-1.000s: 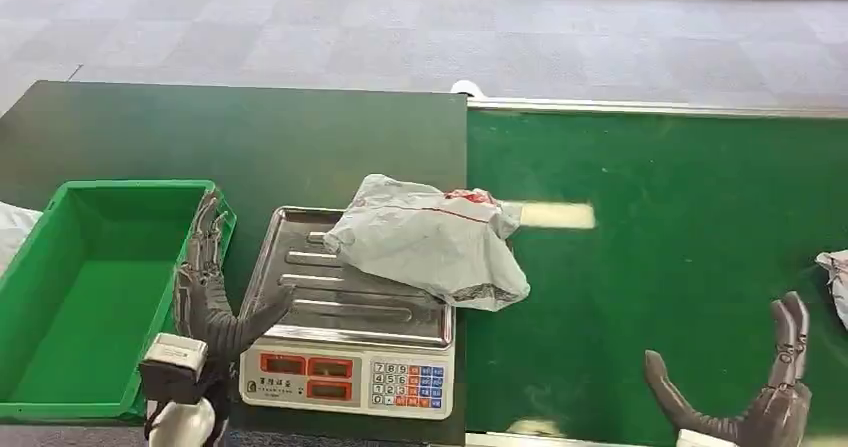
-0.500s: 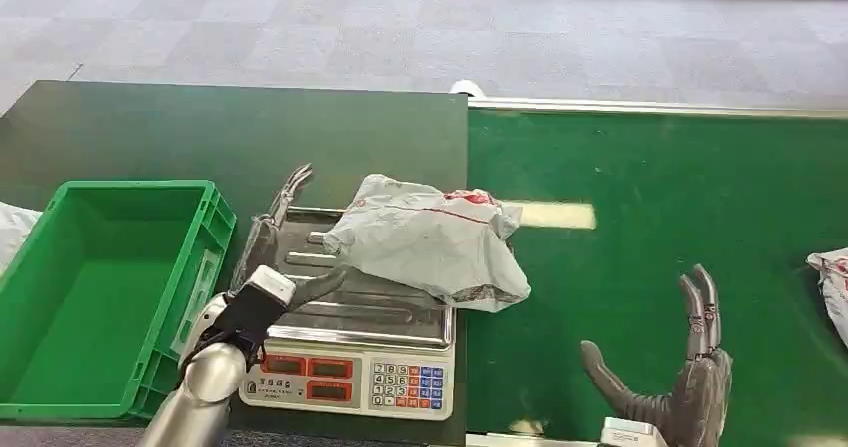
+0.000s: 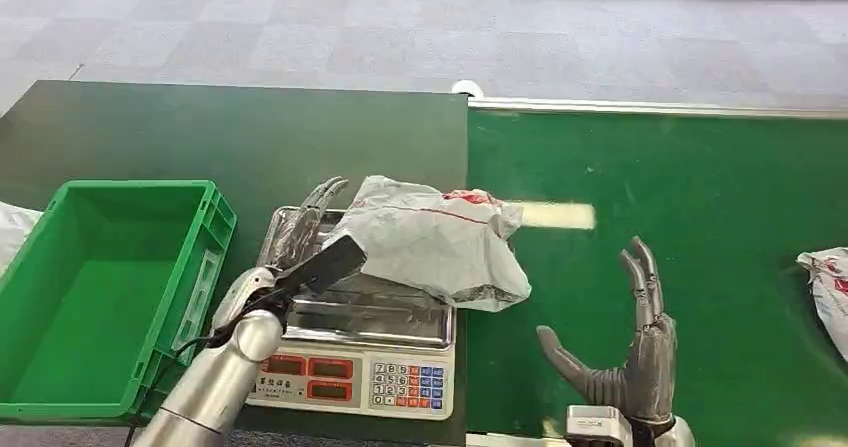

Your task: Moved the parcel from conveyor to table for the left to box.

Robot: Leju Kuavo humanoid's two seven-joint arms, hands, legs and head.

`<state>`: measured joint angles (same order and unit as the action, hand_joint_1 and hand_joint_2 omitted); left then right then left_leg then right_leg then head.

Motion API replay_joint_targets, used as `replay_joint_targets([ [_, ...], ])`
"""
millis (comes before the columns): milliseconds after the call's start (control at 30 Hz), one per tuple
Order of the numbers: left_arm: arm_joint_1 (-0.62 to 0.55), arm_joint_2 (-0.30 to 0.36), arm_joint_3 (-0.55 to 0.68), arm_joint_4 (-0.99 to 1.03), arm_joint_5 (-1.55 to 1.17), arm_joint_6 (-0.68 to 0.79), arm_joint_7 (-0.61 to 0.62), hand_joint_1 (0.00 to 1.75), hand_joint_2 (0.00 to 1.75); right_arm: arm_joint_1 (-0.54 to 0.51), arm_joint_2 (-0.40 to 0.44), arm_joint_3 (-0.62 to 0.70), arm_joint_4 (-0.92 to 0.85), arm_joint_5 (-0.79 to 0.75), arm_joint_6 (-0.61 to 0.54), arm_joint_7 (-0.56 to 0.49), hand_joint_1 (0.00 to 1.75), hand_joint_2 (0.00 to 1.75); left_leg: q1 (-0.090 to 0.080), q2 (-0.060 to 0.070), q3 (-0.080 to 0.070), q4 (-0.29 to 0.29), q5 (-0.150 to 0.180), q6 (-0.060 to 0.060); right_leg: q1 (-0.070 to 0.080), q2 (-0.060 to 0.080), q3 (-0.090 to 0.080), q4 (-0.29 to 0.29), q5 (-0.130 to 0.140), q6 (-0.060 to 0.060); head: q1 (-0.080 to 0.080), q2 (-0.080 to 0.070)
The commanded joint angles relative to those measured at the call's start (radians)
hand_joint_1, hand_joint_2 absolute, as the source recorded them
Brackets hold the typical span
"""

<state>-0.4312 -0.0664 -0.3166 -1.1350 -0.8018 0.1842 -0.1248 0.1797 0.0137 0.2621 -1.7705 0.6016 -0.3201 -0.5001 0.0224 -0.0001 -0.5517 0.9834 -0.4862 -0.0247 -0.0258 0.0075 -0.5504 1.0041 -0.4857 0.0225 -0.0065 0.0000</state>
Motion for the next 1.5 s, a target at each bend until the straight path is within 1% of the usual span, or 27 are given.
replay_joint_targets([
  [33,-0.129,-0.029,-0.034,0.279,-0.046,0.033,0.014,0.0,1.75,-0.081,-0.022,0.031,0.131,-0.008,0.016,-0.005,0.0,1.75,0.0,-0.001,0.001,-0.001,0.001,0.001,0.001,-0.002,0.001,-0.001,0.001,-0.002,0.0,0.0],
  [167,-0.157,-0.043,-0.08,0.358,-0.164,0.137,0.052,0.0,1.75,-0.114,-0.002,0.028,0.136,-0.007,0.049,0.002,0.0,1.75,0.0,-0.001,0.0,0.0,0.001,0.001,0.001,-0.001,0.001,-0.001,0.001,-0.001,0.001,0.0],
  [200,-0.156,-0.046,-0.081,0.36,-0.166,0.139,0.055,0.0,1.75,-0.118,0.0,0.028,0.136,-0.006,0.052,0.005,0.0,1.75,0.0,-0.001,0.0,-0.002,0.003,0.003,0.001,-0.003,0.001,-0.003,0.003,-0.003,0.001,0.0],
  [333,-0.156,-0.046,-0.081,0.36,-0.166,0.139,0.055,0.0,1.75,-0.118,0.0,0.028,0.136,-0.006,0.052,0.005,0.0,1.75,0.0,0.0,0.0,-0.001,0.001,0.001,0.001,-0.001,0.0,-0.001,0.001,-0.002,0.001,0.0],
  [433,-0.155,-0.057,-0.121,0.392,-0.287,0.218,0.095,0.0,1.75,-0.124,0.008,0.019,0.141,0.005,0.059,0.014,0.0,1.75,0.0,-0.001,0.0,-0.001,0.001,0.002,0.001,-0.001,0.001,-0.001,0.001,-0.002,0.001,0.0],
  [500,-0.137,-0.074,-0.132,0.401,-0.315,0.235,0.097,0.0,1.75,-0.123,0.006,0.016,0.144,0.007,0.057,0.015,0.0,1.75,0.0,-0.001,0.001,-0.001,0.001,0.001,0.0,-0.001,0.001,-0.001,0.001,-0.001,0.001,0.0],
  [533,-0.133,-0.075,-0.133,0.401,-0.316,0.237,0.095,0.09,1.75,-0.122,0.004,0.015,0.145,0.006,0.057,0.015,0.0,1.75,0.0,0.0,0.001,-0.001,0.001,0.001,0.0,-0.001,0.002,-0.001,0.001,-0.001,0.001,0.0],
  [567,-0.127,-0.078,-0.133,0.401,-0.316,0.239,0.091,1.38,1.75,-0.119,0.002,0.014,0.145,0.006,0.055,0.015,0.0,1.75,0.0,-0.001,0.001,-0.001,0.001,0.001,0.0,-0.001,0.002,-0.001,0.001,-0.001,0.0,0.0],
  [600,-0.12,-0.08,-0.126,0.396,-0.311,0.238,0.082,1.59,1.75,-0.115,0.0,0.013,0.143,0.006,0.053,0.015,0.0,1.75,0.0,0.0,0.001,-0.002,0.001,0.002,0.0,-0.001,0.002,-0.002,0.001,-0.002,0.001,0.0],
  [633,-0.114,-0.082,-0.121,0.389,-0.315,0.239,0.072,1.66,1.75,-0.113,-0.002,0.013,0.141,0.006,0.047,0.015,0.0,1.75,0.0,-0.001,0.001,-0.001,0.001,0.001,0.0,-0.001,0.002,-0.002,0.001,-0.001,0.001,0.0],
  [700,-0.108,-0.087,-0.101,0.374,-0.301,0.237,0.047,1.71,1.75,-0.112,-0.005,0.012,0.139,0.006,0.041,0.018,0.0,1.75,0.0,0.0,0.001,-0.003,0.003,0.003,0.001,-0.001,0.002,-0.004,0.003,-0.003,0.001,0.0],
  [733,-0.104,-0.09,-0.091,0.366,-0.286,0.241,0.037,1.69,1.75,-0.111,-0.005,0.012,0.137,0.005,0.041,0.021,0.0,1.75,0.0,0.0,0.001,-0.001,0.001,0.001,0.0,-0.001,0.001,-0.001,0.001,-0.002,0.001,0.0],
  [800,-0.096,-0.09,-0.08,0.35,-0.272,0.248,0.019,1.73,1.75,-0.107,-0.004,0.012,0.132,0.006,0.039,0.027,0.0,1.75,0.0,0.0,0.0,-0.001,0.001,0.002,0.001,-0.001,0.001,-0.001,0.001,-0.002,0.001,0.0],
  [833,-0.093,-0.089,-0.077,0.346,-0.27,0.251,0.014,1.71,1.75,-0.105,-0.004,0.012,0.131,0.007,0.037,0.028,0.0,1.75,0.0,0.0,0.0,-0.001,0.001,0.001,0.001,-0.001,0.001,-0.001,0.001,-0.002,0.0,0.0],
  [867,-0.093,-0.088,-0.077,0.343,-0.27,0.253,0.013,1.75,1.75,-0.104,-0.004,0.012,0.131,0.007,0.036,0.028,0.0,1.75,0.0,0.0,0.0,-0.001,0.0,0.001,0.0,0.0,0.001,-0.001,0.001,-0.001,0.001,0.0],
  [1067,-0.091,-0.087,-0.075,0.342,-0.269,0.254,0.011,1.73,1.75,-0.105,-0.005,0.012,0.134,0.007,0.035,0.029,0.0,1.75,0.0,0.0,0.001,-0.001,0.0,0.001,0.0,0.0,0.001,-0.001,0.0,-0.001,0.001,0.0],
  [1167,-0.089,-0.088,-0.069,0.339,-0.263,0.25,0.007,1.75,1.75,-0.103,-0.005,0.012,0.133,0.007,0.031,0.031,0.0,1.75,0.0,0.0,0.001,-0.001,0.0,0.001,0.0,0.0,0.001,-0.001,0.001,-0.001,0.001,0.0],
  [1200,-0.089,-0.088,-0.069,0.339,-0.263,0.25,0.007,1.75,1.75,-0.103,-0.005,0.012,0.133,0.007,0.031,0.031,0.0,1.75,0.0,0.001,0.001,-0.003,0.002,0.002,0.001,0.0,0.001,-0.003,0.003,-0.003,0.001,0.0],
  [1300,-0.089,-0.087,-0.068,0.337,-0.262,0.25,0.006,1.75,1.75,-0.102,-0.005,0.012,0.132,0.007,0.031,0.031,0.0,1.75,0.0,0.0,0.001,-0.001,0.001,0.002,0.001,0.0,0.001,-0.002,0.001,-0.002,0.0,0.0],
  [1367,-0.088,-0.085,-0.068,0.338,-0.262,0.25,0.006,1.71,1.75,-0.1,-0.005,0.012,0.131,0.007,0.031,0.031,0.0,1.75,0.0,0.0,0.0,0.0,0.0,0.001,0.0,0.0,0.001,-0.001,0.001,-0.001,0.0,0.0],
  [1400,-0.086,-0.083,-0.069,0.337,-0.264,0.252,0.005,1.75,1.75,-0.092,-0.001,0.01,0.121,0.009,0.03,0.035,0.0,1.75,0.0,0.001,0.0,-0.001,0.001,0.002,0.0,0.0,0.001,-0.001,0.001,-0.002,0.001,0.0],
  [1500,-0.068,-0.08,-0.056,0.297,-0.237,0.271,-0.019,1.75,1.75,-0.081,0.002,0.006,0.109,0.019,0.032,0.041,0.0,1.75,0.0,0.001,0.001,-0.001,0.001,0.002,0.001,0.0,0.001,-0.002,0.001,-0.002,0.001,0.0],
])
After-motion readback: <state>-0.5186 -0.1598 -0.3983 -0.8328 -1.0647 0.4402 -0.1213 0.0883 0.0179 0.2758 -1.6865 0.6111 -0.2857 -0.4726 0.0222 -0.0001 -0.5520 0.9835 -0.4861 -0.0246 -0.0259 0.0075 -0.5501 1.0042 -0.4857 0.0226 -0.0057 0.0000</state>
